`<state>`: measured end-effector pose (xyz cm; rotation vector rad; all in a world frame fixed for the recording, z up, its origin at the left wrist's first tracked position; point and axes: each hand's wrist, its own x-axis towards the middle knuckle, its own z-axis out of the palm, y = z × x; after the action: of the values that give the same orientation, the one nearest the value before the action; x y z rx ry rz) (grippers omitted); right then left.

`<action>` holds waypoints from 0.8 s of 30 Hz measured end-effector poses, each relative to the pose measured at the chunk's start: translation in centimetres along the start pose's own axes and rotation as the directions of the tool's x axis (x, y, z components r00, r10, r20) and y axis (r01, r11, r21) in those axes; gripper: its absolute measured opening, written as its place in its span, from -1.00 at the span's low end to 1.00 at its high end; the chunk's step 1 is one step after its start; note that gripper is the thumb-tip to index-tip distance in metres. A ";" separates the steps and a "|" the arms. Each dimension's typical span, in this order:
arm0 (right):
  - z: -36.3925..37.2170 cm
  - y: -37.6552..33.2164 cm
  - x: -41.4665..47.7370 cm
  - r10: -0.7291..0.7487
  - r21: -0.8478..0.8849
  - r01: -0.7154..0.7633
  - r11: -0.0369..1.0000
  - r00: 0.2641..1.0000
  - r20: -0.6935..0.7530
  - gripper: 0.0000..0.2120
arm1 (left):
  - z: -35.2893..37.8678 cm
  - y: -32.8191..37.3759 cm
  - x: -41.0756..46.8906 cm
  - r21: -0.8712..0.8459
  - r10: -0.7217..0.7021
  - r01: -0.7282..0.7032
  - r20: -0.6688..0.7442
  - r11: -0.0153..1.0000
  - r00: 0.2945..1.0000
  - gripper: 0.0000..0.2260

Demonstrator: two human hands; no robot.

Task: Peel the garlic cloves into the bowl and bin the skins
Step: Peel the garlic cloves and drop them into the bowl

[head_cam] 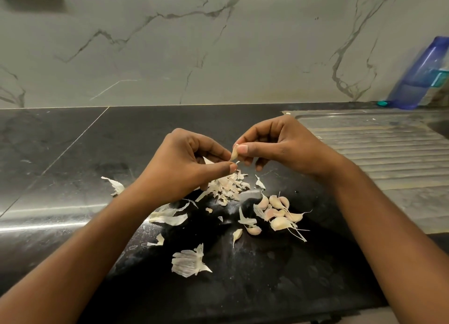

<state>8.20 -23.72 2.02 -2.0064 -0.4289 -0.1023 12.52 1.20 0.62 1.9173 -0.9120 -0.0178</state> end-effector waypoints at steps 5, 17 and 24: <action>0.5 0.1 0.2 -0.017 0.086 0.019 0.996 1.000 -0.016 -0.83 | -0.3 -0.2 0.1 -0.041 0.015 -0.018 -0.073 0.999 0.997 -0.89; 1.6 0.8 0.6 0.002 0.014 -0.001 1.000 0.998 -0.062 -0.83 | -0.4 -0.3 0.1 -0.018 0.010 -0.012 -0.073 1.000 0.997 -0.92; 1.8 0.8 0.6 -0.020 -0.007 0.020 1.000 0.996 -0.088 -0.85 | -0.5 -0.4 0.2 -0.031 0.006 -0.007 -0.029 1.000 1.000 -0.94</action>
<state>8.79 -22.26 0.67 -1.9958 -0.3927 -0.2043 13.11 1.53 0.61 1.8813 -0.8933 0.0001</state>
